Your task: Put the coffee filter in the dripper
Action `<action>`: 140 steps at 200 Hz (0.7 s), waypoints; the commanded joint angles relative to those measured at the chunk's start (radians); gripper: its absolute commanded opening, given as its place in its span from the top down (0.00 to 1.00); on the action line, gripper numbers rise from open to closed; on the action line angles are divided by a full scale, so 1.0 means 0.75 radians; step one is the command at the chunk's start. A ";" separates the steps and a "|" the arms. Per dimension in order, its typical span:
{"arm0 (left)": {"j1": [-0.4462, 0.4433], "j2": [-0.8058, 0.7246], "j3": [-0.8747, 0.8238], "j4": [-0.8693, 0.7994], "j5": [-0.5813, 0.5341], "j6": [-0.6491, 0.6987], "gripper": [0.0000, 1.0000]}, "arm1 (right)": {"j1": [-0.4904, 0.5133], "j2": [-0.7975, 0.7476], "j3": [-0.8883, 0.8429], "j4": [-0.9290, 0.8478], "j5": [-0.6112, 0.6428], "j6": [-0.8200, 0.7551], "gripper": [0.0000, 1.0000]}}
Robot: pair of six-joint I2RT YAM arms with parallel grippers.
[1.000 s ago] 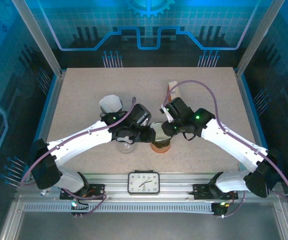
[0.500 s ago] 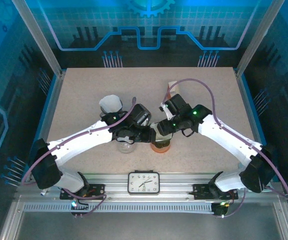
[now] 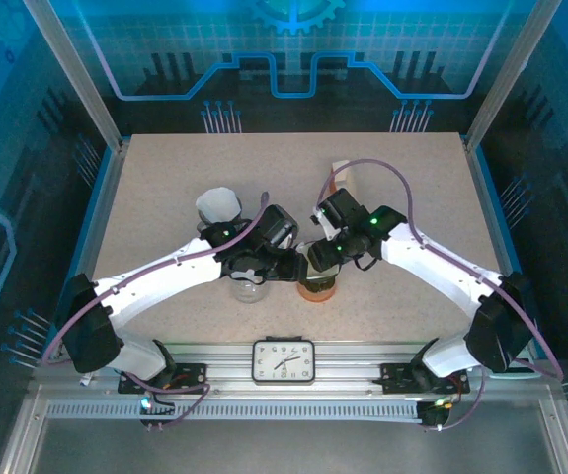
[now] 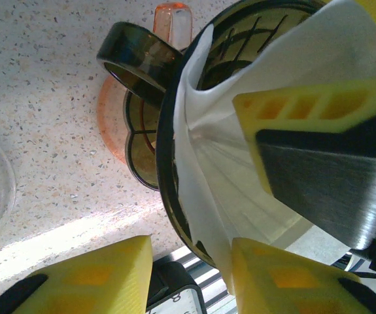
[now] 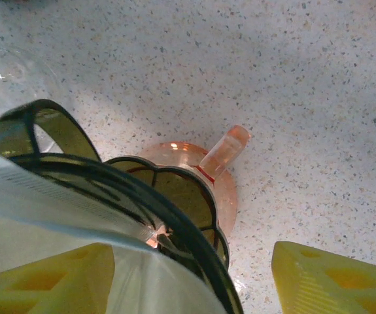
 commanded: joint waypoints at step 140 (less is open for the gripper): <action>0.006 -0.070 -0.003 0.076 -0.116 -0.036 0.41 | -0.015 0.075 -0.102 0.081 0.012 -0.002 0.34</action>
